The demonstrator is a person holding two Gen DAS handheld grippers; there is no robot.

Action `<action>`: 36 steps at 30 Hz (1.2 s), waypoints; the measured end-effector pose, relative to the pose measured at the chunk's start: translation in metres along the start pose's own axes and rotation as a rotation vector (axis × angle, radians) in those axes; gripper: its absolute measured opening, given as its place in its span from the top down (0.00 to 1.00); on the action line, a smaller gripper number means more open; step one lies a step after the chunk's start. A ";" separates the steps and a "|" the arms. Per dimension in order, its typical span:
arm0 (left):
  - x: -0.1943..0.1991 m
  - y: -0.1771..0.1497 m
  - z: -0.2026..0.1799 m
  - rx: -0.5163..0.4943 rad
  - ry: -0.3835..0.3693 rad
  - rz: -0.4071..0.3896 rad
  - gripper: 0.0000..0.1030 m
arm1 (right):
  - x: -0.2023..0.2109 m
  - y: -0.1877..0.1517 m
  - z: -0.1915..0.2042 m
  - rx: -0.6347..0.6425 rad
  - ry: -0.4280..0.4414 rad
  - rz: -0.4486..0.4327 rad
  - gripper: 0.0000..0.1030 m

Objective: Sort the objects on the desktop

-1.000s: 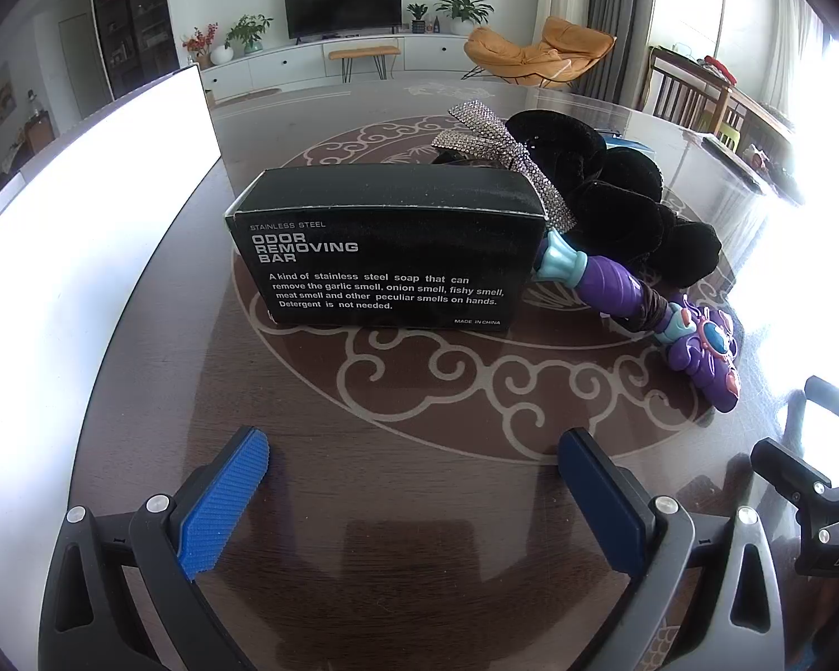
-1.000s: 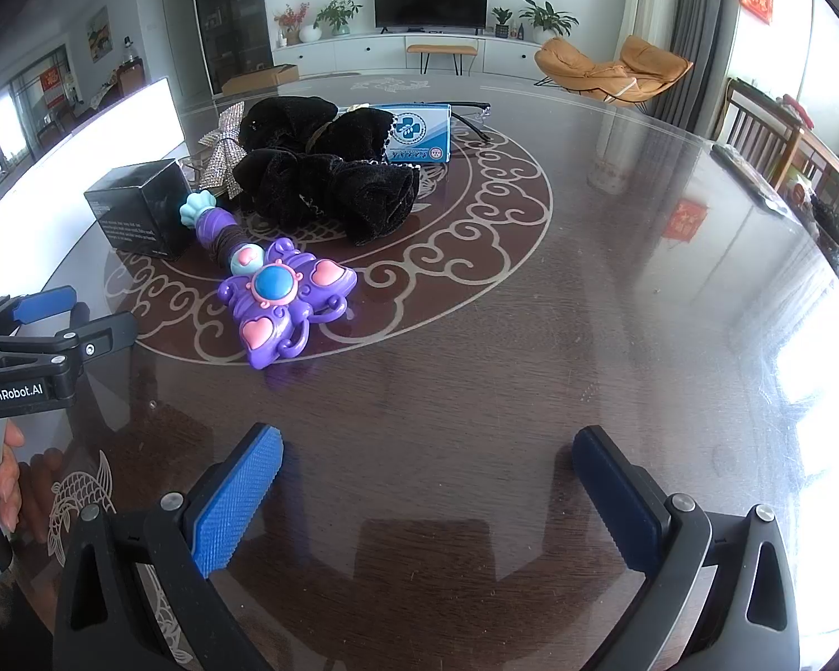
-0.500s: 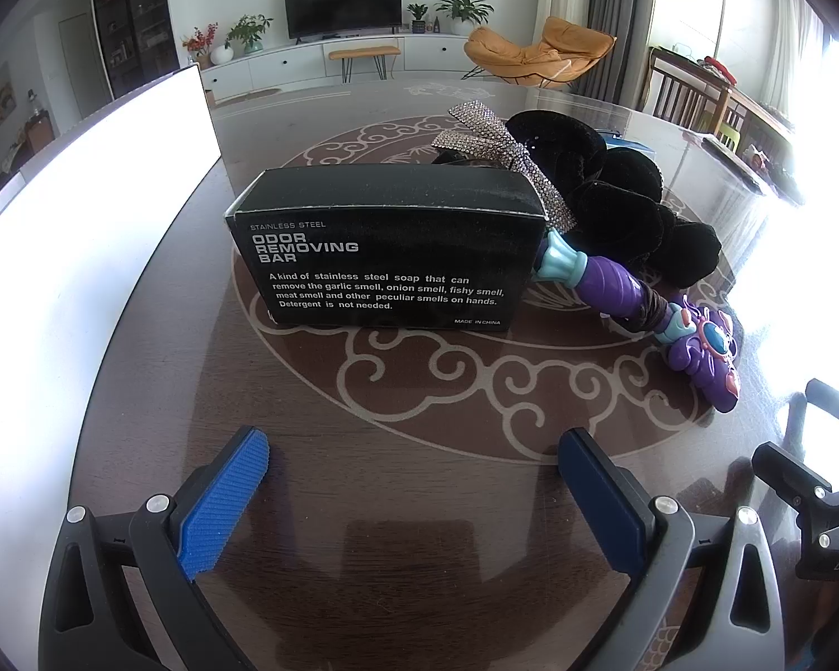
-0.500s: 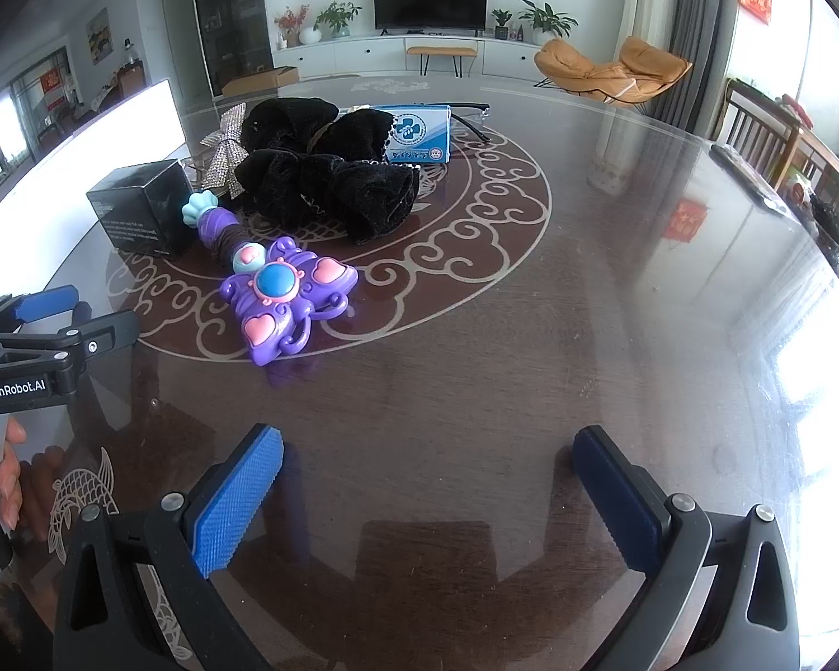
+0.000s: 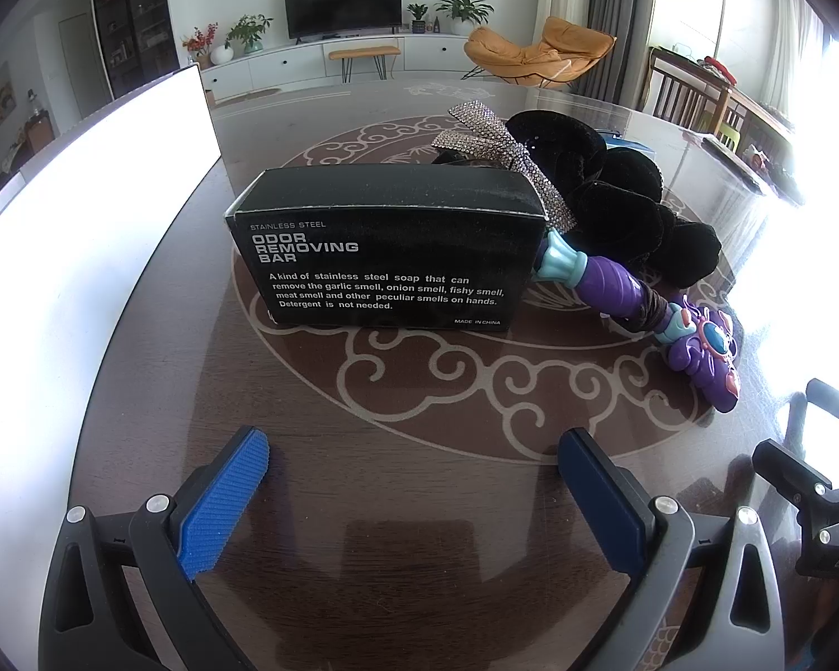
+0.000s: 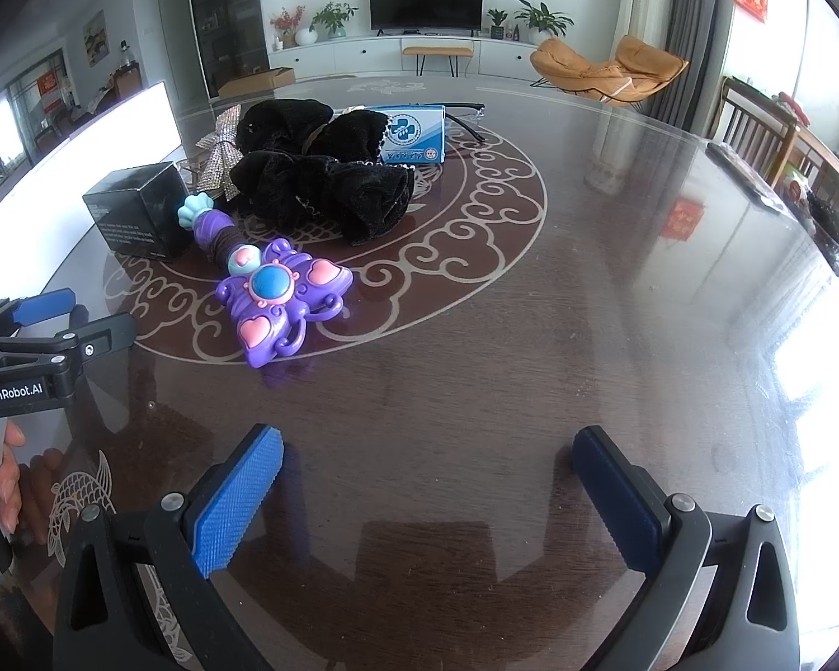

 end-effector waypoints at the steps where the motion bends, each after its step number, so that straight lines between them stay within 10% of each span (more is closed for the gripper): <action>1: 0.000 0.000 0.000 0.000 0.000 0.000 0.00 | 0.000 0.000 0.000 0.000 0.000 0.000 0.00; 36: 0.000 0.000 0.000 0.000 0.000 0.000 0.00 | 0.002 -0.002 -0.003 -0.014 -0.010 0.000 0.00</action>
Point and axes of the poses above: each gripper's, at about its wrist camera, not at the fingertips, and x roughly against the way its jaws point, z to its left, y to its top, the point moved 1 cm from there along -x, roughly the way its jaws point, and after that the axes turned 7 degrees about x, right-handed, at the moved point
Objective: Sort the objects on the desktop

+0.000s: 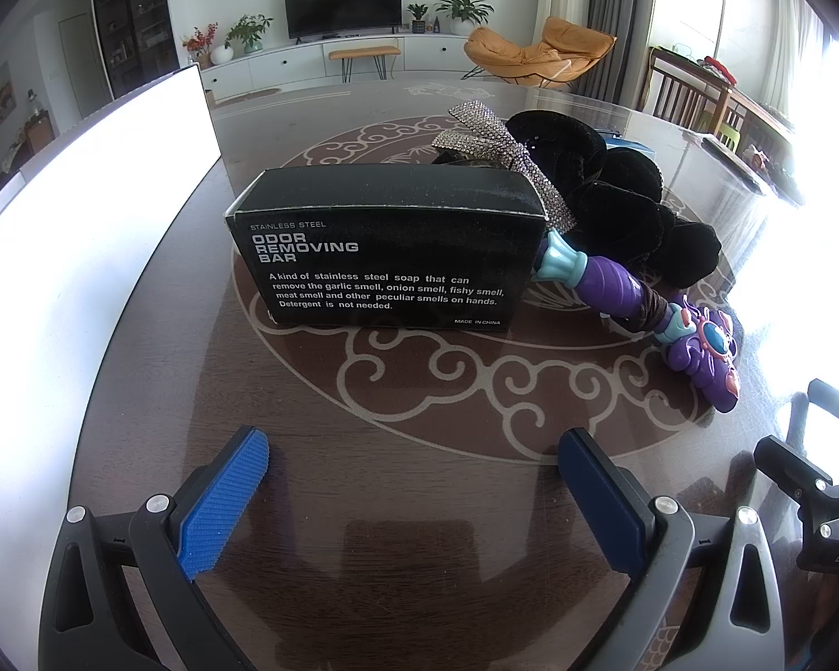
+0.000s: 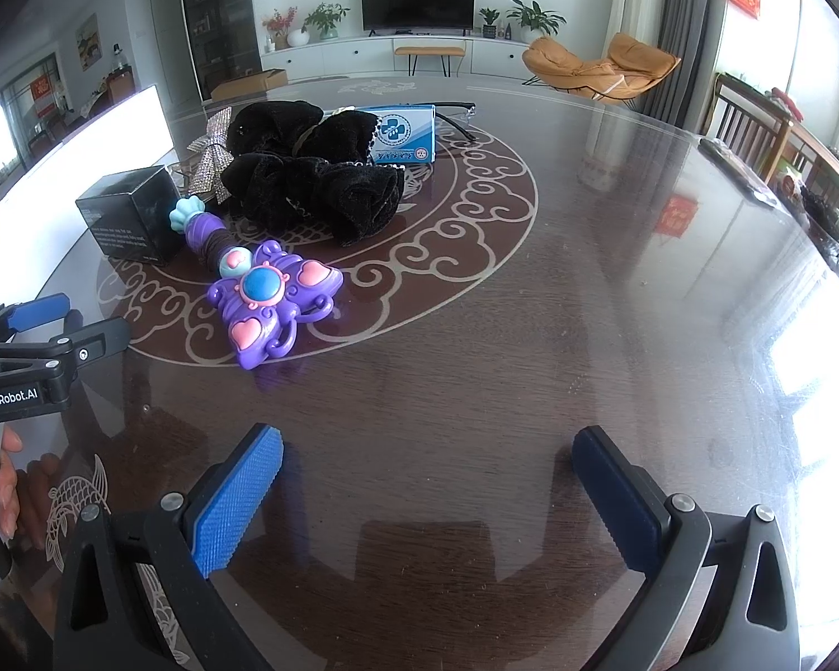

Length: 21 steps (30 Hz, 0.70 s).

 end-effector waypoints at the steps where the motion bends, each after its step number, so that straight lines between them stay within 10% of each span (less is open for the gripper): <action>1: 0.000 0.000 0.000 0.000 0.000 0.000 0.00 | 0.000 0.000 0.000 0.000 0.000 0.000 0.00; 15: 0.017 -0.020 0.026 -0.035 -0.034 -0.005 0.00 | 0.000 0.002 0.001 0.005 0.009 0.003 0.00; 21: 0.015 -0.019 0.026 -0.035 -0.023 -0.007 0.00 | 0.007 0.039 0.040 0.241 0.197 -0.056 0.01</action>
Point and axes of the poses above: each gripper's, at about its wrist camera, not at the fingertips, and x roughly against the way its jaws point, z to its left, y to its top, the point moved 1 cm from there along -x, roughly the way its jaws point, and after that the axes turned 7 degrees about x, right-handed, at the moved point
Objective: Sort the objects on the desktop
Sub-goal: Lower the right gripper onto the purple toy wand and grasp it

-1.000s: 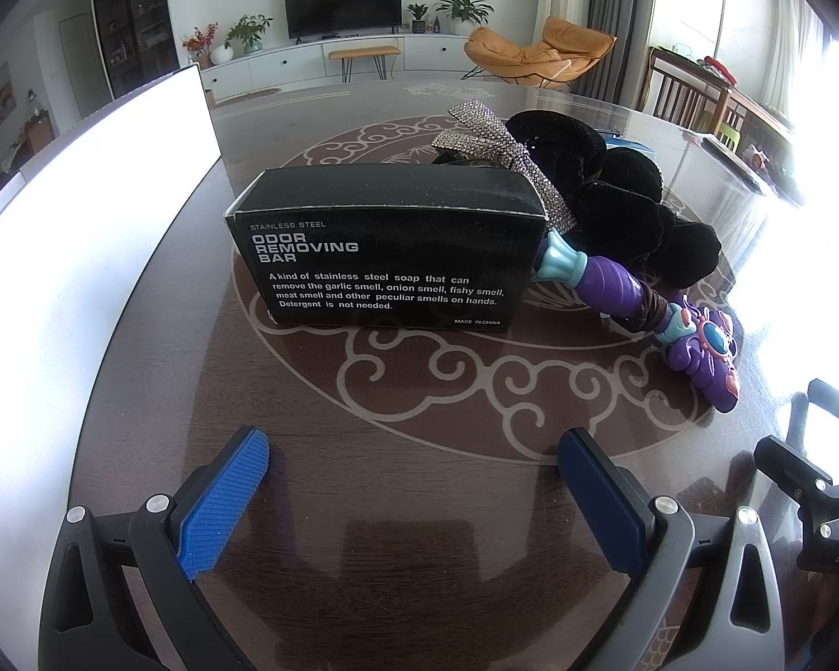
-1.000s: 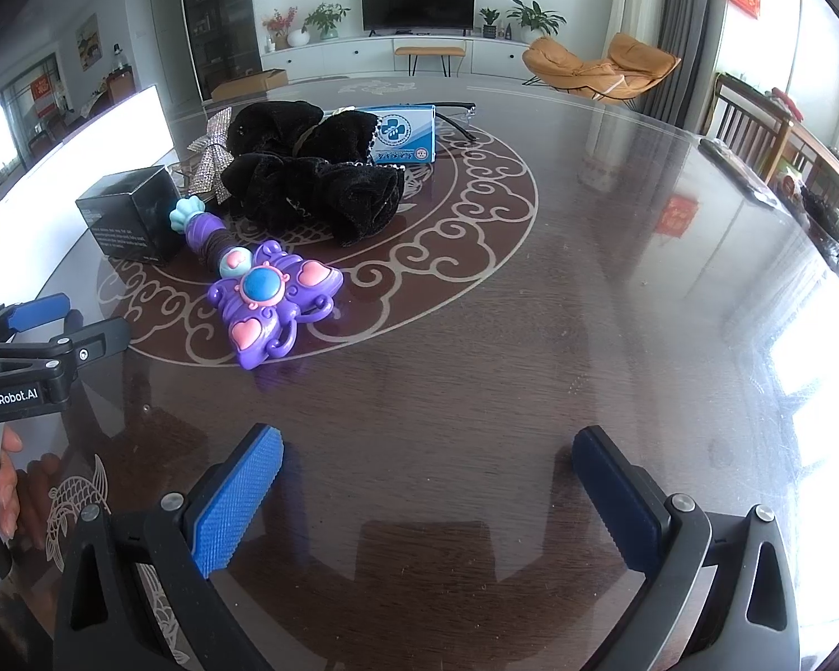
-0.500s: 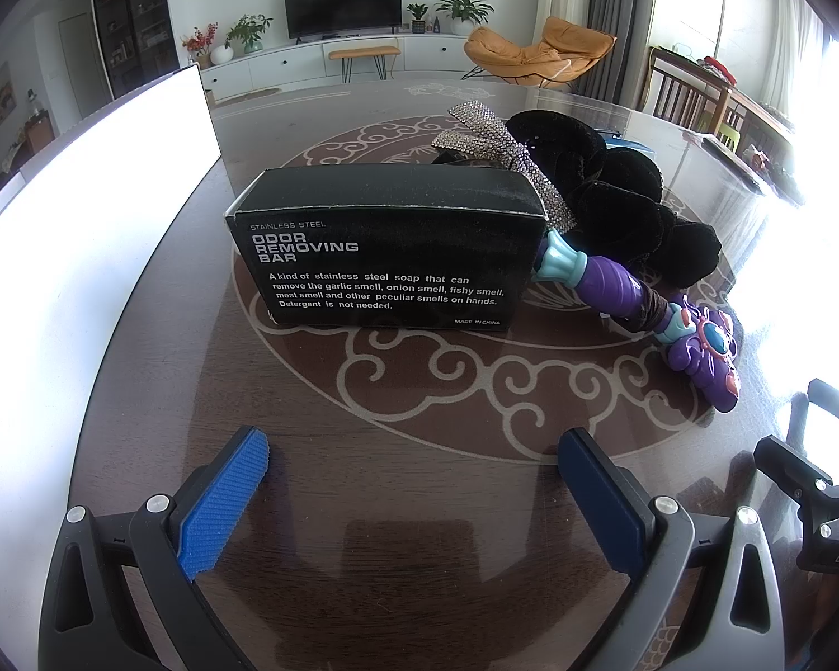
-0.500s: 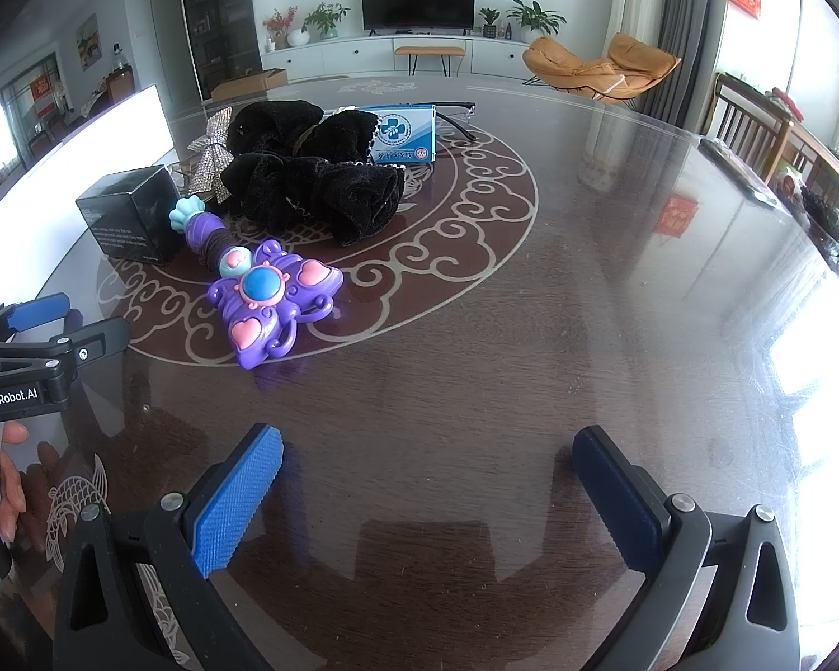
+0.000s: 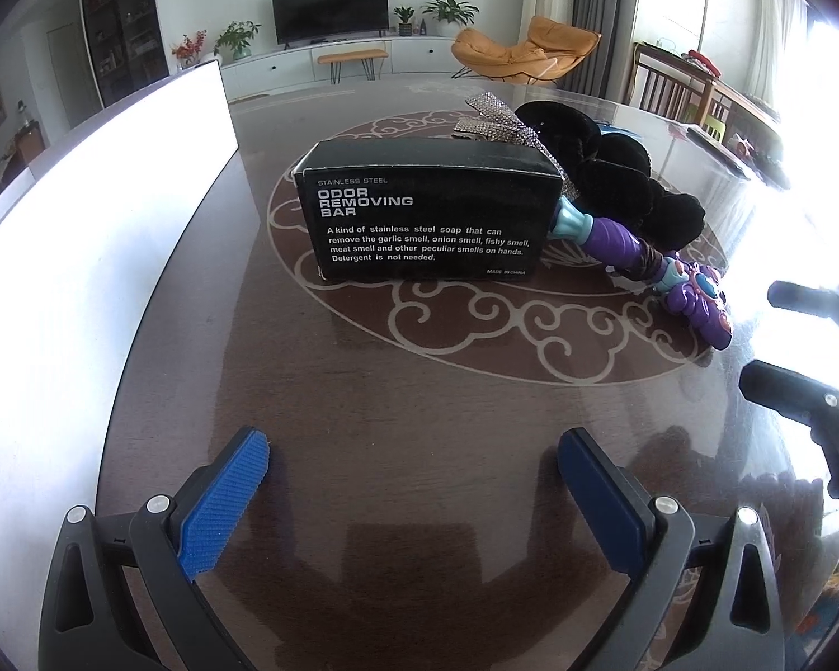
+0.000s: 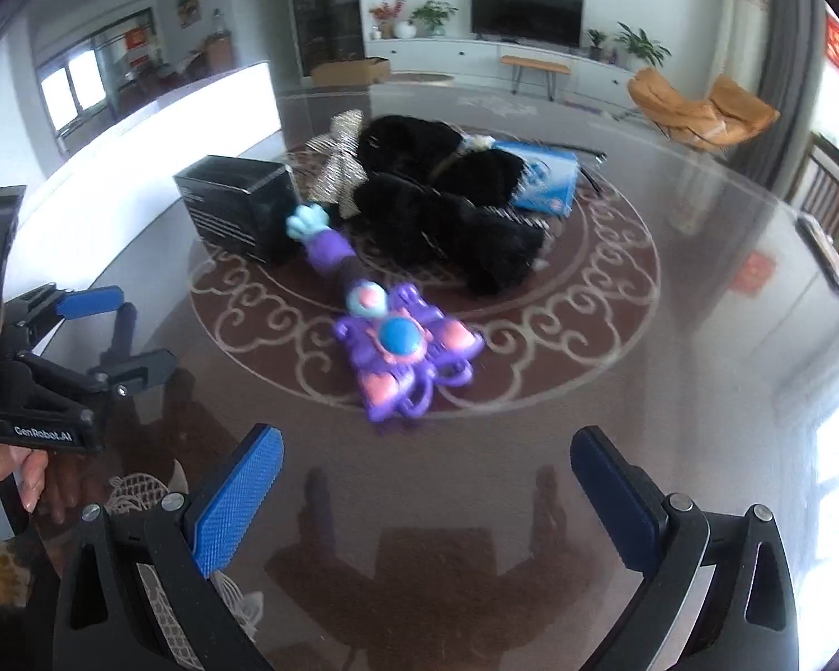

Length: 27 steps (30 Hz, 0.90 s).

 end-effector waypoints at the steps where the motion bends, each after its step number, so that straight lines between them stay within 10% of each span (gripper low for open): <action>1: 0.000 0.000 0.000 0.000 0.000 0.000 0.00 | -0.003 0.012 0.006 0.052 0.010 -0.014 0.01; 10: 0.000 0.000 0.000 0.000 -0.001 -0.001 0.00 | -0.056 0.059 0.002 0.083 0.103 0.129 0.60; 18: 0.001 0.001 0.001 0.000 0.000 0.000 0.00 | 0.001 -0.015 -0.004 -0.019 -0.051 0.089 0.59; 24: 0.002 0.004 0.003 0.018 -0.009 0.018 0.00 | 0.022 -0.048 -0.013 -0.113 -0.058 -0.011 0.37; 27: 0.017 0.024 0.013 0.145 -0.137 -0.016 0.00 | 0.023 -0.050 -0.015 -0.130 -0.056 -0.030 0.33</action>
Point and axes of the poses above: each gripper's, at about its wrist camera, not at the fingertips, and x roughly against the way its jaws point, z to its left, y to its top, the point moved 1 cm from there along -x, roughly the way its jaws point, and after that the axes turned 7 degrees about x, right-handed, at the moved point
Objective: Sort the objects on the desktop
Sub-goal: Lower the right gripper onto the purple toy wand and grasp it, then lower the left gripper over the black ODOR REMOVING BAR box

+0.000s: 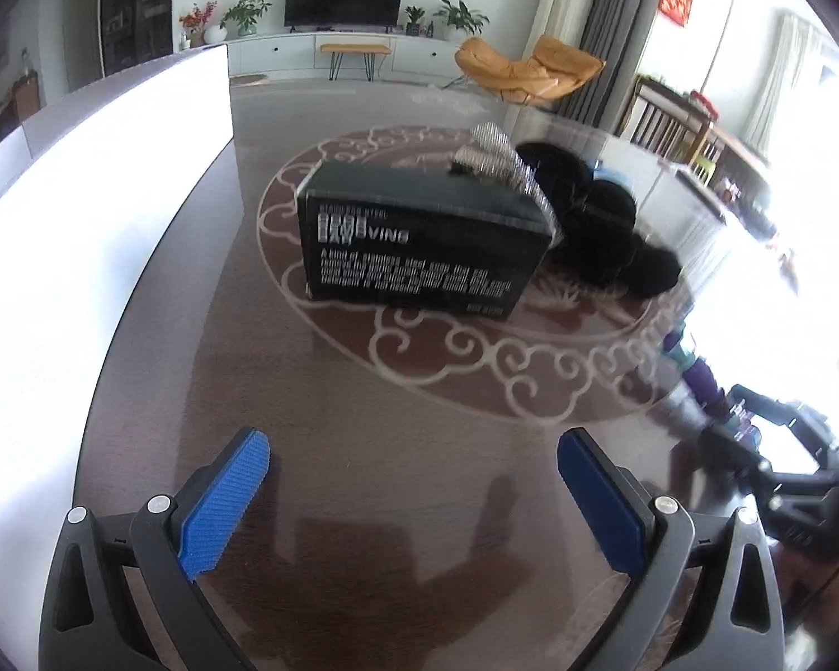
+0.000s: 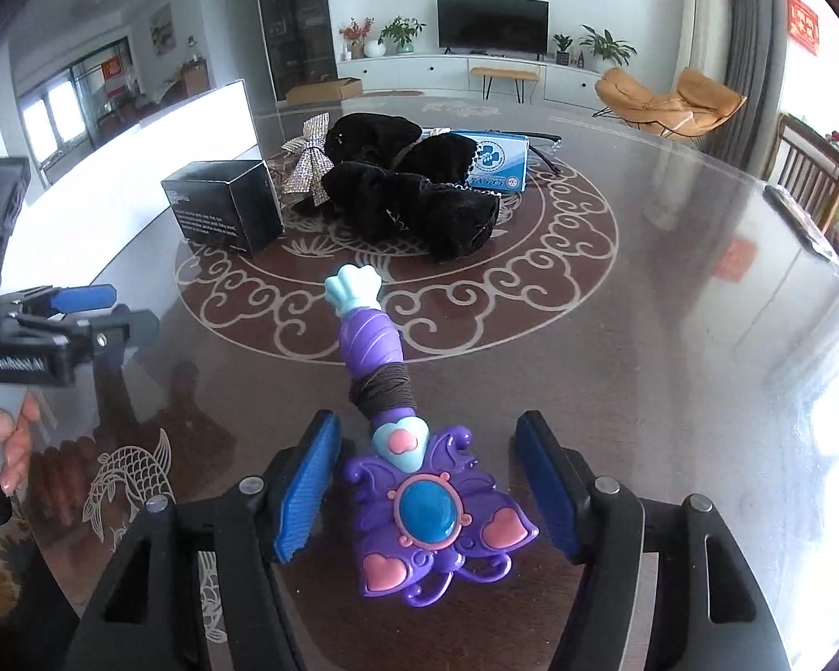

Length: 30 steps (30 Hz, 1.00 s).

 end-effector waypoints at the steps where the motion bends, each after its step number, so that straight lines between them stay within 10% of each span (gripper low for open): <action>1: 0.010 0.013 -0.002 0.025 0.000 -0.048 0.00 | 0.000 0.000 0.000 -0.005 -0.001 0.000 0.32; 5: 0.027 0.077 -0.021 0.084 0.032 -0.174 0.00 | -0.010 0.007 0.016 0.044 -0.021 0.021 0.22; 10: -0.028 0.119 -0.050 0.030 0.149 -0.079 0.00 | -0.011 0.007 0.015 0.040 -0.011 0.021 0.21; 22: 0.013 0.009 -0.014 -0.169 0.239 -0.124 0.00 | -0.013 0.008 0.015 0.041 -0.012 0.021 0.21; 30: 0.032 -0.013 0.015 0.002 0.113 -0.103 0.00 | -0.013 0.008 0.015 0.044 -0.015 0.021 0.21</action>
Point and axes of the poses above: each gripper's, at about its wrist camera, not at the fingertips, and x roughly against the way its jaws point, z to its left, y to its top, the point moved 1 cm from there along -x, roughly the way its jaws point, and after that the axes turned 7 degrees about x, right-handed, at the moved point
